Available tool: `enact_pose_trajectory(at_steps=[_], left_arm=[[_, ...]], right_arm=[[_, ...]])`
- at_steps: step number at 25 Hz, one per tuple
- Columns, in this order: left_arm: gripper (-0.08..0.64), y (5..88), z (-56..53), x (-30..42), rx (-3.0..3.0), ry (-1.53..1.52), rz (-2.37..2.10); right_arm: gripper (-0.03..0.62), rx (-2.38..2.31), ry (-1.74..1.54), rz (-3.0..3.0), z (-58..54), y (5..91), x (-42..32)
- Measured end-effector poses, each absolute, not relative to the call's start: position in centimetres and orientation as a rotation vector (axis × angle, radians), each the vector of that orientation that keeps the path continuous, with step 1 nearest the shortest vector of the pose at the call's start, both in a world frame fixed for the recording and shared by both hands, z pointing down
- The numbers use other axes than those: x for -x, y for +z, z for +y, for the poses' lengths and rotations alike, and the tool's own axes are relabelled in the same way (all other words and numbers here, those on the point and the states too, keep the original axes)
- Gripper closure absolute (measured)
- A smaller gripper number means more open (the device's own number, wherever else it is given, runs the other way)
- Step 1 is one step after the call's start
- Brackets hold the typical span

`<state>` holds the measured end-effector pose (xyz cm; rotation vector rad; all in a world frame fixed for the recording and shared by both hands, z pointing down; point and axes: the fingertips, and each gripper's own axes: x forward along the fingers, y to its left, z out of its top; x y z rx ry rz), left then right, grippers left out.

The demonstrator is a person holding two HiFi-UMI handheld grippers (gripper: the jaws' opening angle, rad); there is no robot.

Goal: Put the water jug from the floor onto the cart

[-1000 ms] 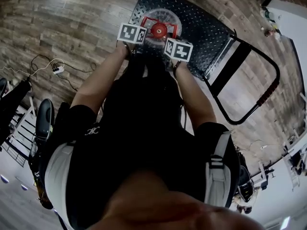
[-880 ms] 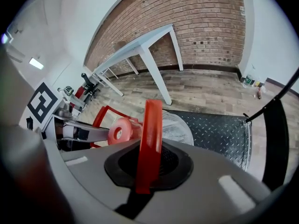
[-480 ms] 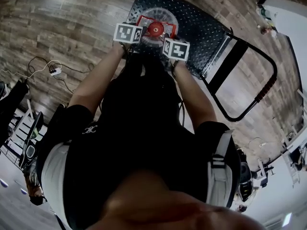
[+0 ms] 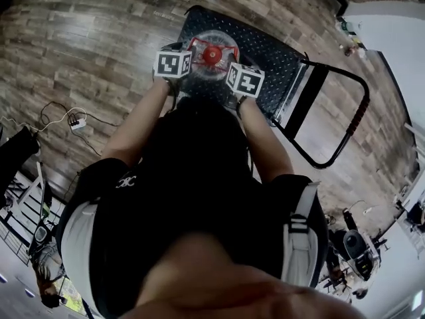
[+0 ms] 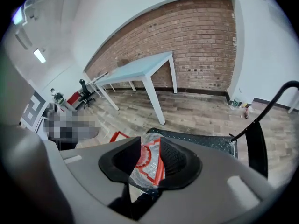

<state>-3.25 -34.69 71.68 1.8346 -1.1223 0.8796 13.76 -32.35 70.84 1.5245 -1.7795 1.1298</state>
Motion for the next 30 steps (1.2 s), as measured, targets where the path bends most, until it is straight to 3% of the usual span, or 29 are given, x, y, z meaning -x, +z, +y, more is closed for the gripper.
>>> enact_pose_trajectory(at_steps=[4, 8, 16, 30], left_arm=[[0.481, 67.1, -35.8, 3.3, -1.895, 0.794, -1.174], [0.558, 62.5, -37.2, 3.5, -1.954, 0.752, -1.226], [0.56, 57.0, -36.5, 3.3, -2.086, 0.641, -1.167], [0.56, 51.9, -38.4, 1.0, -2.291, 0.612, -1.175]], right_arm=[[0.471, -1.58, 1.102, -1.866, -32.7, 66.5, -13.1], [0.561, -1.61, 1.033, -1.99, -33.5, 62.0, -12.0], [0.578, -1.716, 0.941, -2.218, -34.8, 54.5, -10.9], [0.58, -1.819, 0.769, -2.275, -37.1, 50.3, -10.6]])
